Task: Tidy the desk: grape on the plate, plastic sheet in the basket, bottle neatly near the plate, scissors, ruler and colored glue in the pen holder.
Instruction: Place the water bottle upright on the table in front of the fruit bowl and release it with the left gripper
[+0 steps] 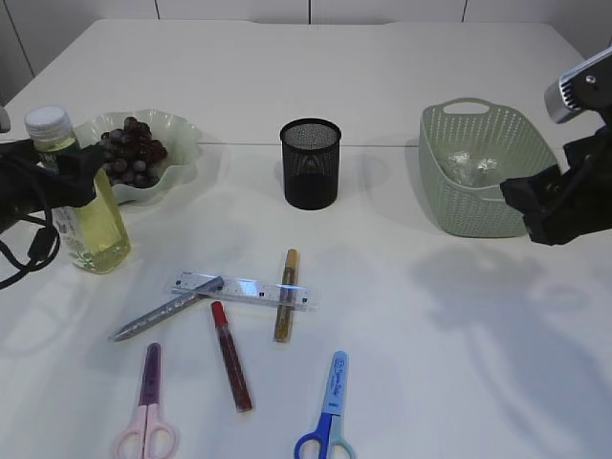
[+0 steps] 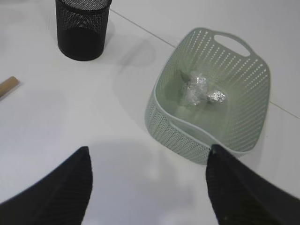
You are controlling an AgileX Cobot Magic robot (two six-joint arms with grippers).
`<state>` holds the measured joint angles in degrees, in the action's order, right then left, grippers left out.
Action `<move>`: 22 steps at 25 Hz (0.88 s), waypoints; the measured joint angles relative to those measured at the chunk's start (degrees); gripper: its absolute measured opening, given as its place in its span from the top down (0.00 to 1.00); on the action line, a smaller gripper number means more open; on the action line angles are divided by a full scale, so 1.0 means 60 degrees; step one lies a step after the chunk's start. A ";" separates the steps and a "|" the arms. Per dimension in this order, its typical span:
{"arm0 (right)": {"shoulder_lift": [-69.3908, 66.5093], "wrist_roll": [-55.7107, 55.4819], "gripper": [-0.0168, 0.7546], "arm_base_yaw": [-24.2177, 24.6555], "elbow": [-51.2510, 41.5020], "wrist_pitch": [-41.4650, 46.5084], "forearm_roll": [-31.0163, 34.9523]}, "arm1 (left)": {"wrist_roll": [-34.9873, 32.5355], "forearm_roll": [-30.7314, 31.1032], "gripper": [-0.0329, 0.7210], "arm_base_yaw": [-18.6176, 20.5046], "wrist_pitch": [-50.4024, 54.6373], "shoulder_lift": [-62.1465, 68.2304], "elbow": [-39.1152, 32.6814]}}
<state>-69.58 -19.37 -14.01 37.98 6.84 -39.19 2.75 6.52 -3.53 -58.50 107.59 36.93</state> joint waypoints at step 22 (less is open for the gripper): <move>0.0000 -0.0335 0.22 0.0000 0.1816 0.4750 0.0983 | 0.1255 0.0032 0.18 0.0000 0.5093 -0.4927 -0.0092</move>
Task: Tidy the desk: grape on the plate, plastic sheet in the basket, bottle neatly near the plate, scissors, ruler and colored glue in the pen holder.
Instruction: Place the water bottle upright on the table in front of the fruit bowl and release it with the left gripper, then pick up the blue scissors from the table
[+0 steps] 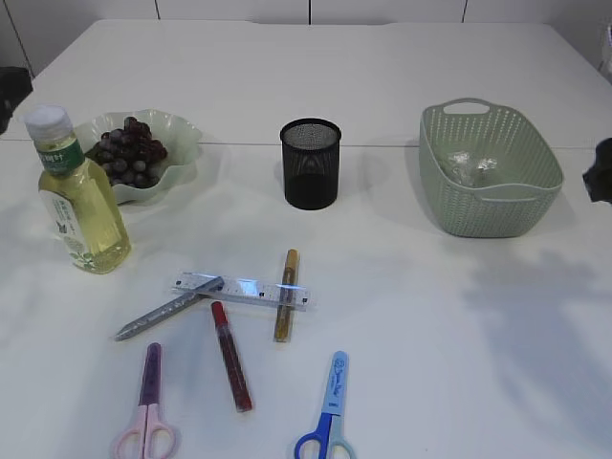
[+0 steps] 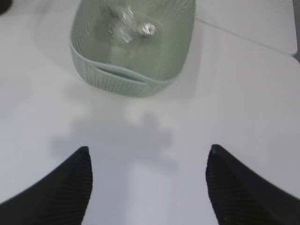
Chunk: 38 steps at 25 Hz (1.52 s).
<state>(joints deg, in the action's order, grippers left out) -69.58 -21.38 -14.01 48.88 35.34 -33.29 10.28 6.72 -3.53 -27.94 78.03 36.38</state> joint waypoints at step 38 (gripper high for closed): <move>-0.0492 -0.0522 0.22 -0.0500 0.0299 0.3615 0.6519 | -0.0020 -0.2129 0.26 0.0000 1.1492 -0.5769 0.2049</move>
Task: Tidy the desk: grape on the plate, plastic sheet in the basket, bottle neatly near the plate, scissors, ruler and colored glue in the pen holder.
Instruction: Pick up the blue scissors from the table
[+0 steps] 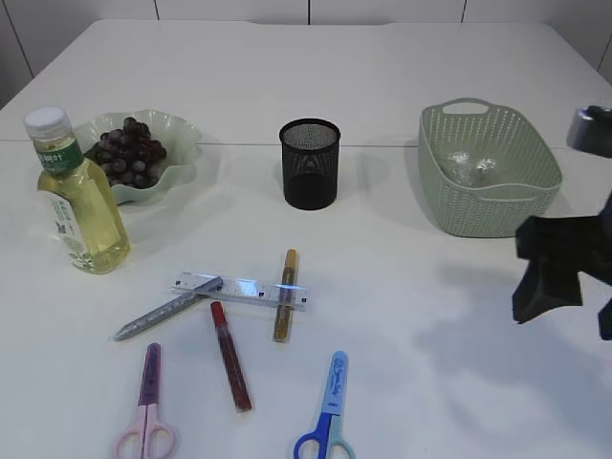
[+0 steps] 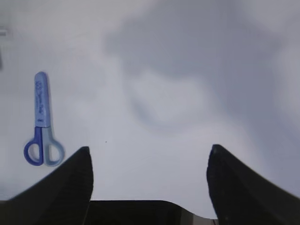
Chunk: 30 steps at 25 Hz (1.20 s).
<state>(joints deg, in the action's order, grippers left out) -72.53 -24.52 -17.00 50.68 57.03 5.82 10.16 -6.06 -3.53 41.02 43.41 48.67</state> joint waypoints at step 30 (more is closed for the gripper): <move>-0.2019 -0.2133 0.27 -0.2805 0.0412 -0.1648 -0.0216 | -0.0321 -0.0146 0.28 0.0000 0.2303 -0.0016 0.0695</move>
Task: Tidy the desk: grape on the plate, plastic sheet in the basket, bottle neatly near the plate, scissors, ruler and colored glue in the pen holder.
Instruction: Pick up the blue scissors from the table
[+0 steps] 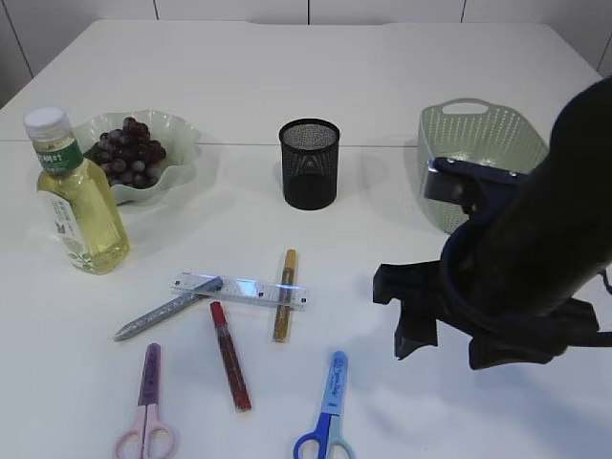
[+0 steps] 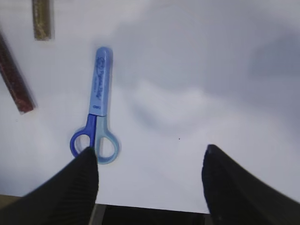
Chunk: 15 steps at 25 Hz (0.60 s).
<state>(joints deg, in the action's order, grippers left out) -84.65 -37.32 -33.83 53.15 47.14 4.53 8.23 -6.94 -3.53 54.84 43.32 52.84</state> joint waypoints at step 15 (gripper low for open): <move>-0.3009 -0.0281 0.39 -0.0074 0.2771 0.1402 -0.0019 | 0.0000 -0.0017 0.29 -0.0446 0.1176 0.0000 0.0000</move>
<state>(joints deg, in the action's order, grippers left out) -102.70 -39.00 -34.28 69.77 55.55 4.41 8.23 -7.04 -6.20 61.89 43.32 52.84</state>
